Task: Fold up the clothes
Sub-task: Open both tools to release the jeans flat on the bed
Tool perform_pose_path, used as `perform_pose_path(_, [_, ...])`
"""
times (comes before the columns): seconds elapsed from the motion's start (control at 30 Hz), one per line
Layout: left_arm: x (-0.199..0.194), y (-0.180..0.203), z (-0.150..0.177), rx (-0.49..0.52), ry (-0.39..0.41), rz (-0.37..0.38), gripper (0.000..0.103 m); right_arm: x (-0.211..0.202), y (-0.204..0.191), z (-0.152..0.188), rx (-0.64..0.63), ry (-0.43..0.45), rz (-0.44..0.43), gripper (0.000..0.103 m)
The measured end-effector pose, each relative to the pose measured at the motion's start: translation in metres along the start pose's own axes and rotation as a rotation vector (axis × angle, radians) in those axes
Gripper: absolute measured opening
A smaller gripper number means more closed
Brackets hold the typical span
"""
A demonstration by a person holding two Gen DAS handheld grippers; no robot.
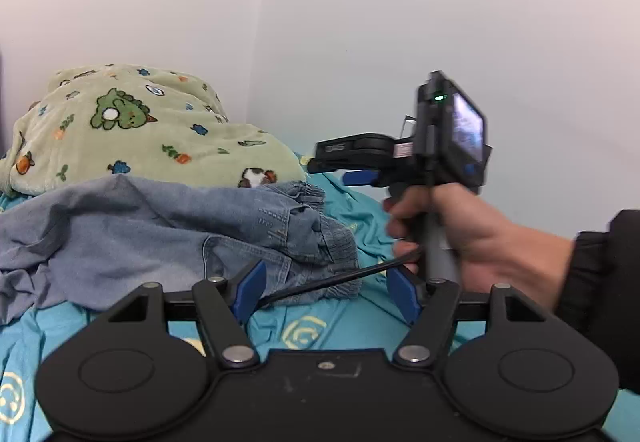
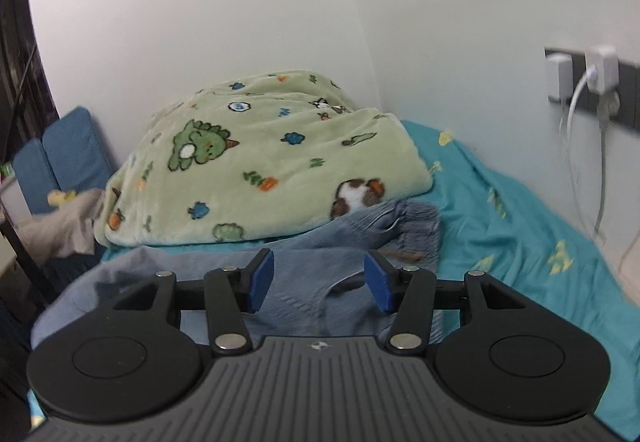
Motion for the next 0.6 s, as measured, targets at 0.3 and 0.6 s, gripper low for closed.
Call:
perform_pose_path(0.3, [-0.042,-0.021,0.000,0.002,0.045,0.030,0.064,0.024,-0.023,0.036,0.074,0.015,0.060,0.053])
perform_pose_path(0.6, [-0.015,-0.101,-0.015,-0.096,0.072,-0.116,0.064,0.039,-0.003,0.075,0.390,0.005,-0.043,0.057])
Point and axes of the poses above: each gripper's, at about its wrist camera, not at the fingertips, and x roughly the way its jaws point, y to its right, z to its underside, the point moved 3 cm from there along x, roughly the way its jaws point, and after that the axes turned 6 degrees about -z, right-handed, at the moved point
